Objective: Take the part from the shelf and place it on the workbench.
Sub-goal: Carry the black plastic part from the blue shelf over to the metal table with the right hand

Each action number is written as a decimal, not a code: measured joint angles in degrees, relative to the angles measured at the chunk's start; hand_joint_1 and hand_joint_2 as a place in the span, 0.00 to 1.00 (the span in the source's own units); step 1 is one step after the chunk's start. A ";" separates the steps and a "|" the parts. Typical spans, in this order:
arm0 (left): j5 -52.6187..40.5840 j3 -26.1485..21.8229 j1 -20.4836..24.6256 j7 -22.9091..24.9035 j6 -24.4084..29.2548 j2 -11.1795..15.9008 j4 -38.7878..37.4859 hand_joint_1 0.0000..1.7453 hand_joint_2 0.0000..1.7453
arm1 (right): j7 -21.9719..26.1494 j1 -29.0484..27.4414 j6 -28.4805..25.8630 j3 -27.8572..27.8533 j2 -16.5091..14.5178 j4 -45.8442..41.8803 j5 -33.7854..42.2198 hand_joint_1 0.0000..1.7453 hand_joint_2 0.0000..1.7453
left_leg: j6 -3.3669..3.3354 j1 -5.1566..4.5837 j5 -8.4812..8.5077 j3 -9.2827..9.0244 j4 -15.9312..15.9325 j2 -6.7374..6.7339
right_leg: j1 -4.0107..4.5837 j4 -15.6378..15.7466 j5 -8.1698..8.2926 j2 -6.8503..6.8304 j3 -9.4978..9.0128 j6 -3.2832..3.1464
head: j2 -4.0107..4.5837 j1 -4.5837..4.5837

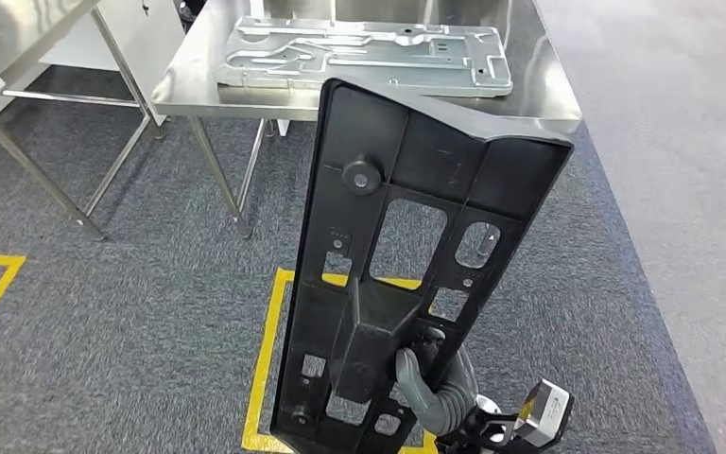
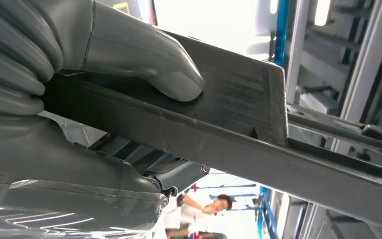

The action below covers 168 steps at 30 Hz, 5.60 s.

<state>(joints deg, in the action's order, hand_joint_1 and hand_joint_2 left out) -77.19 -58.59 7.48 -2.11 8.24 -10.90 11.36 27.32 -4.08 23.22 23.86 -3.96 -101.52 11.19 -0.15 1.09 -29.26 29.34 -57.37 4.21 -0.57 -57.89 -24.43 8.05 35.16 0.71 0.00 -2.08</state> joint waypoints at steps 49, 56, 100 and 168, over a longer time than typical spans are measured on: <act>0.45 -0.10 -0.77 -1.14 1.18 -0.16 0.01 0.00 1.00 | 1.29 -0.69 -3.40 -1.52 1.34 -0.84 -2.66 0.89 1.00 | 1.52 -0.19 -4.32 -1.99 -2.52 -4.80 | -0.12 0.03 -0.82 -7.98 -0.66 -1.58 | -0.02 -0.01; 0.51 -0.14 -0.27 -1.79 1.08 -0.18 0.01 0.00 1.00 | 1.53 -0.70 -3.68 -1.46 1.36 -0.86 -3.26 0.89 1.00 | 0.76 -0.49 -1.47 4.72 -9.87 -4.78 | 0.70 0.07 -3.14 -7.72 -3.74 -2.31 | -0.02 0.00; 1.10 -0.48 -0.67 -1.66 1.16 -0.31 0.01 0.00 1.00 | 1.99 -0.04 -4.07 -0.98 1.93 -0.55 -2.60 0.89 1.00 | -2.10 -0.55 0.24 0.19 -0.51 -4.48 | 0.04 -15.54 -8.40 -7.88 5.17 1.51 | 0.00 0.01; -0.09 -0.99 -1.47 -4.07 0.92 -0.44 -0.26 0.00 1.00 | 4.44 -0.94 -9.09 -2.89 4.70 -2.76 -13.89 0.89 1.00 | -0.87 -1.38 -1.63 -2.50 -0.89 -3.84 | 1.53 -1.23 0.67 -7.54 1.65 -1.76 | -0.01 0.13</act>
<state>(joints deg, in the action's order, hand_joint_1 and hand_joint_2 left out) -77.29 -59.59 6.02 -6.18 9.16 -11.34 11.10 31.76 -5.01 14.14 20.97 0.74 -104.28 -2.70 -1.01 -0.30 -30.89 26.84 -58.25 0.37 0.96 -59.12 -23.77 0.51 36.81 -1.05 -0.01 -1.96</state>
